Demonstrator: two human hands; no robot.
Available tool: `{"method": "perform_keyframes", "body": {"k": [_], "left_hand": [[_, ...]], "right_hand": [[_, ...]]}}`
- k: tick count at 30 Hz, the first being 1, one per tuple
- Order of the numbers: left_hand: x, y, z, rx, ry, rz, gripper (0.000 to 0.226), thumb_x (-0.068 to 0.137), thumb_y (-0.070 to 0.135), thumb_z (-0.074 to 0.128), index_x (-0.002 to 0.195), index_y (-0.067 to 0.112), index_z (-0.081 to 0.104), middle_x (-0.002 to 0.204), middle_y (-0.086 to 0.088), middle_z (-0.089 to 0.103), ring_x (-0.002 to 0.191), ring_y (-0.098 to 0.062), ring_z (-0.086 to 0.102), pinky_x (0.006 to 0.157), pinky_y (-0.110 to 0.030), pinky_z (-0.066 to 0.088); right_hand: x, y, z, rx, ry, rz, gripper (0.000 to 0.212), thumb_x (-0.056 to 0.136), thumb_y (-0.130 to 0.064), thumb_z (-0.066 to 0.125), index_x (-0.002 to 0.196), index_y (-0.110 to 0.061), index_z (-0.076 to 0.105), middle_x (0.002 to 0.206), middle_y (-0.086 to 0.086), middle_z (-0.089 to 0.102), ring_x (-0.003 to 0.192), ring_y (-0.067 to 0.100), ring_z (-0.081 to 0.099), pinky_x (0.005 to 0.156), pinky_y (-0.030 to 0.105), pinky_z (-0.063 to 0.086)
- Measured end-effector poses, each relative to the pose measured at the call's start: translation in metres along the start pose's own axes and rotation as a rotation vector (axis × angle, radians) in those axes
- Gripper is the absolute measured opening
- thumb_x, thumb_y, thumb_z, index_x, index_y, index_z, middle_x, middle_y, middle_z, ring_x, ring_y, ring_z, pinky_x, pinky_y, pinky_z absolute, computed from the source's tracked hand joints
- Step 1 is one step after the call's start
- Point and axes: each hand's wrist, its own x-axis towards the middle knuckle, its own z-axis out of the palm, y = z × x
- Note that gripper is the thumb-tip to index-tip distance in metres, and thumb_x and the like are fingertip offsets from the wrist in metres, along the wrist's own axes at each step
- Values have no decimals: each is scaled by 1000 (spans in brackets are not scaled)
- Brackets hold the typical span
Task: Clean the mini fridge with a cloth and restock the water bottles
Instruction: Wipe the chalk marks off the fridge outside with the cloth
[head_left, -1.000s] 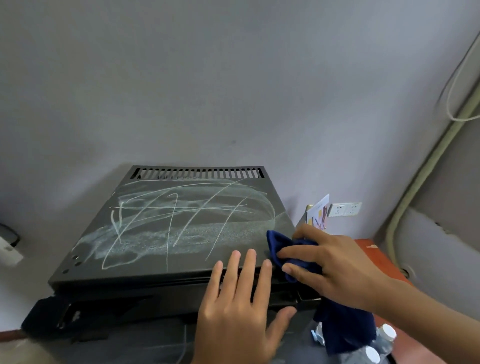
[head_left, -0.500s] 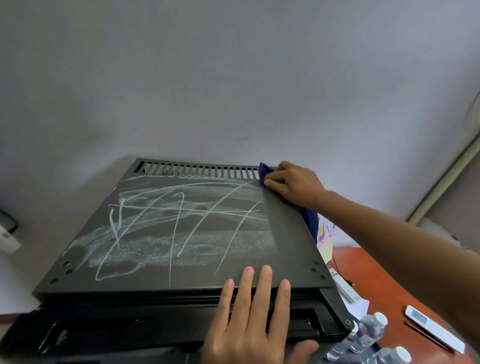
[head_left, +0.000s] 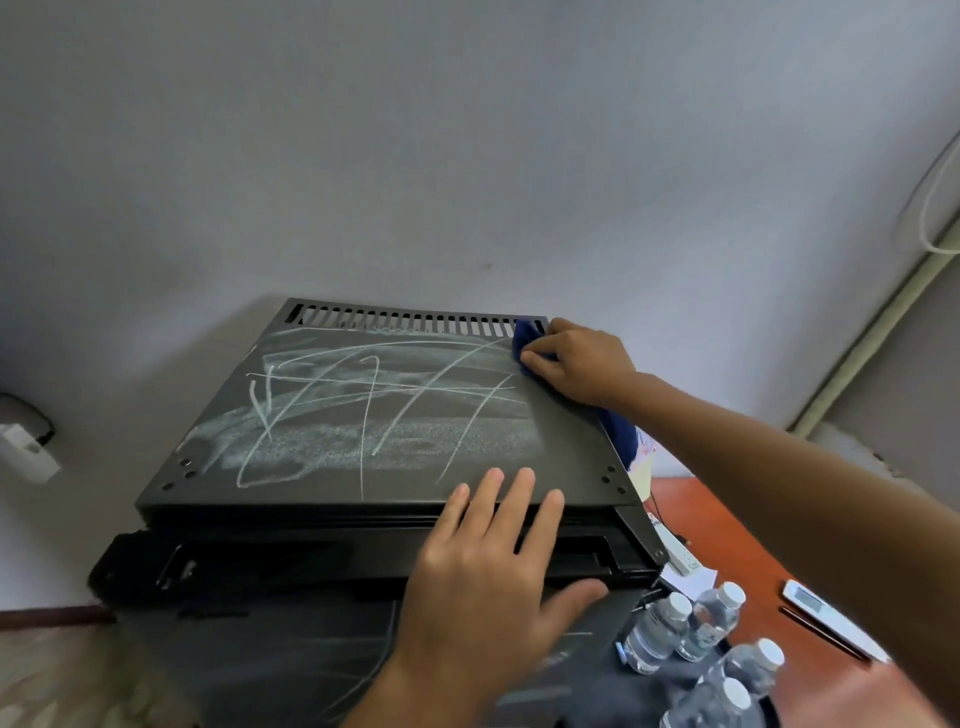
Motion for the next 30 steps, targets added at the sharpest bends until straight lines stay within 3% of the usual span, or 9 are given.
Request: {"method": "perform_keyframes", "body": {"k": [5, 8, 11, 14, 18, 22, 24, 27, 30], "left_hand": [[11, -19, -16, -9, -95, 146, 69, 86, 73, 51, 127, 21, 71, 131, -3, 69, 119, -23, 67, 90, -39, 59], [17, -43, -28, -34, -114, 290, 68, 86, 71, 49, 128, 22, 69, 132, 3, 69, 119, -17, 66, 88, -34, 59], [14, -63, -35, -52, -152, 360, 68, 88, 72, 47, 135, 25, 63, 139, 8, 63, 127, -13, 60, 98, -31, 54], [9, -71, -37, -80, -169, 360, 66, 90, 73, 46, 130, 23, 64, 135, 7, 63, 126, -13, 59, 100, -28, 53], [12, -69, -45, -186, -245, 279, 65, 91, 73, 45, 128, 22, 60, 132, 9, 57, 122, -11, 55, 100, -30, 52], [12, -71, -49, -242, -300, 235, 71, 91, 73, 48, 138, 19, 53, 140, 7, 48, 129, -12, 45, 107, -29, 41], [12, -72, -48, -257, -305, 242, 70, 91, 72, 50, 136, 18, 54, 138, 7, 47, 129, -11, 43, 105, -28, 41], [13, -73, -46, -290, -314, 252, 66, 90, 71, 52, 129, 18, 55, 132, 8, 47, 127, -11, 43, 101, -28, 44], [12, -75, -45, -336, -332, 239, 67, 90, 70, 53, 133, 19, 53, 134, 9, 44, 128, -8, 40, 101, -27, 44]], "right_hand": [[-85, -33, -35, 85, -206, 30, 44, 100, -51, 35, 135, -39, 60, 122, -5, 50, 103, 15, 53, 93, 37, 42], [-125, -44, -58, 327, -372, 112, 64, 79, -41, 38, 141, -36, 53, 123, -3, 46, 113, 15, 49, 103, 34, 37], [-153, -43, -79, 519, -436, 195, 61, 79, -20, 54, 138, -33, 47, 124, -3, 52, 109, 11, 54, 93, 19, 45], [-165, -40, -96, 709, -229, 283, 54, 86, 2, 67, 130, -25, 53, 120, 4, 66, 97, 18, 66, 83, 32, 57], [-159, -54, -125, 986, 290, 290, 28, 83, -5, 79, 105, -19, 70, 106, 1, 73, 94, 19, 70, 84, 34, 57], [-140, -83, -82, 485, 462, 302, 42, 87, -18, 75, 126, -25, 61, 118, -4, 67, 100, 17, 64, 87, 31, 48], [-136, -91, -41, 304, 325, 278, 39, 92, -21, 68, 129, -23, 59, 123, 3, 65, 109, 23, 62, 91, 33, 45], [-139, -90, -26, 315, 213, 292, 35, 95, -28, 63, 130, -26, 63, 132, -1, 63, 119, 21, 58, 99, 31, 43], [-151, -89, -33, 227, 70, 212, 51, 98, -39, 57, 148, -32, 46, 150, -7, 46, 132, 16, 48, 104, 24, 34]]}}
